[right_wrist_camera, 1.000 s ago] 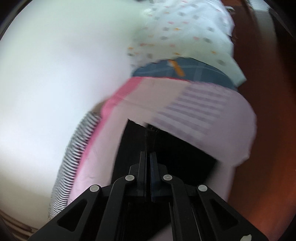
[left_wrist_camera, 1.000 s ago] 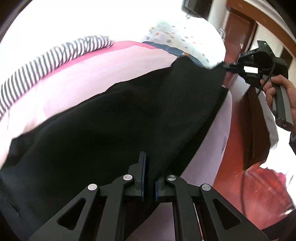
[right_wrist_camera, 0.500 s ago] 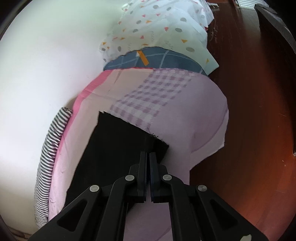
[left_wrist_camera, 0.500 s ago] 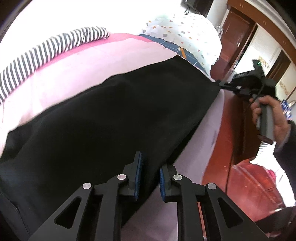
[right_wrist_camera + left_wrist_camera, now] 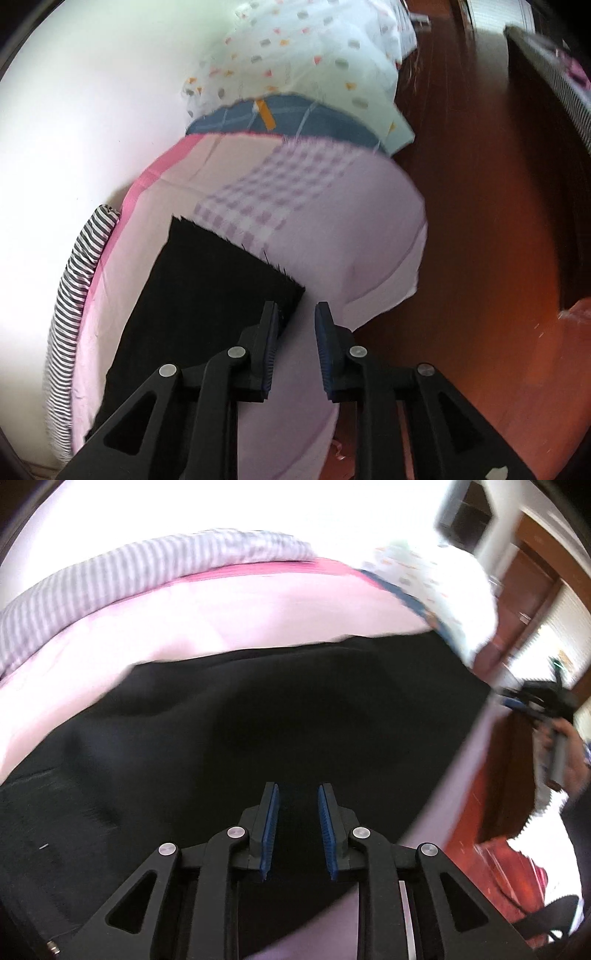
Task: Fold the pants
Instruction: 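Open both grippers and release the folded jeans onto the bed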
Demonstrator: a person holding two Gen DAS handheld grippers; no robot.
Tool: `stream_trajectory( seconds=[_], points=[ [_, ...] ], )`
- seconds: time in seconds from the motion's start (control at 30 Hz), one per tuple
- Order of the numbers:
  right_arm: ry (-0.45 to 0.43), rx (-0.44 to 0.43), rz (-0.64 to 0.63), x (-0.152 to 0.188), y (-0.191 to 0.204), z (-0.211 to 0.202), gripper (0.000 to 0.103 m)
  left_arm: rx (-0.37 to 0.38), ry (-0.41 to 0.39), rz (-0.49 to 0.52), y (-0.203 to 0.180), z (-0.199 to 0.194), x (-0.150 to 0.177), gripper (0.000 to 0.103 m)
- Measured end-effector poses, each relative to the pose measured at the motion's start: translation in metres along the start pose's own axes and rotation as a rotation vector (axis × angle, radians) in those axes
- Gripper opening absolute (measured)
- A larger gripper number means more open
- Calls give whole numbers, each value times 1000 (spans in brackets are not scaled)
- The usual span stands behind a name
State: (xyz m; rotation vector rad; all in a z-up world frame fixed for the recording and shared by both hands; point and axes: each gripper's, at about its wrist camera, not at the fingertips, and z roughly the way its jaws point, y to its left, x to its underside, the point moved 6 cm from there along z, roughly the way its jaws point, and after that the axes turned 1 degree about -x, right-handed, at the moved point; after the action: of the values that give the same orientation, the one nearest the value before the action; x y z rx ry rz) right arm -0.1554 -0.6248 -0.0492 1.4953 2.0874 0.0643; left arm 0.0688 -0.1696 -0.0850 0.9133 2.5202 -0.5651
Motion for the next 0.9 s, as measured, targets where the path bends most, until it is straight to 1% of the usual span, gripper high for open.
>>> stream_trajectory(
  seconds=[0.07, 0.17, 0.23, 0.27, 0.3, 0.33, 0.37, 0.4, 0.47, 0.5, 0.53, 0.6, 0.67, 0.77, 0.8, 0.83, 0.9],
  points=[
    [-28, -19, -24, -4, 10, -14, 21, -51, -1, -51, 26, -3, 4, 24],
    [-26, -77, -100, -1, 45, -28, 21, -174, 8, -117, 68, -4, 14, 23],
    [3, -134, -183, 7, 82, -30, 21, -147, -19, -153, 83, -9, 19, 23],
    [26, -180, -237, 14, 107, -30, 22, -156, -32, -170, 90, -13, 19, 23],
    [64, -235, -286, 24, 131, -29, 23, -141, -36, -178, 92, -15, 20, 23],
    [96, -271, -325, 33, 150, -27, 26, -124, -37, -193, 95, -16, 21, 23],
    [143, -330, -385, 46, 179, -24, 27, -103, -44, -218, 97, -18, 22, 23],
    [180, -379, -431, 58, 201, -22, 27, -95, -49, -224, 98, -20, 22, 23],
    [284, -461, -547, 90, 250, -15, 27, -91, -61, -213, 96, -26, 23, 23],
    [335, -509, -606, 107, 275, -12, 27, -92, -72, -211, 96, -33, 25, 23],
    [388, -555, -661, 125, 297, -9, 27, -111, -82, -205, 98, -39, 25, 23],
    [479, -619, -780, 161, 341, -2, 27, -151, -119, -181, 103, -51, 24, 23],
    [550, -650, -892, 191, 374, 6, 27, -178, -148, -176, 109, -64, 25, 23],
    [630, -669, -1019, 227, 407, 19, 27, -222, -187, -194, 124, -78, 28, 24],
    [660, -668, -1052, 239, 416, 23, 27, -254, -206, -212, 135, -84, 30, 25],
    [687, -666, -1086, 250, 424, 29, 27, -269, -219, -227, 140, -87, 32, 25],
    [689, -660, -1142, 264, 435, 36, 27, -287, -234, -269, 155, -95, 37, 27]
  ],
)
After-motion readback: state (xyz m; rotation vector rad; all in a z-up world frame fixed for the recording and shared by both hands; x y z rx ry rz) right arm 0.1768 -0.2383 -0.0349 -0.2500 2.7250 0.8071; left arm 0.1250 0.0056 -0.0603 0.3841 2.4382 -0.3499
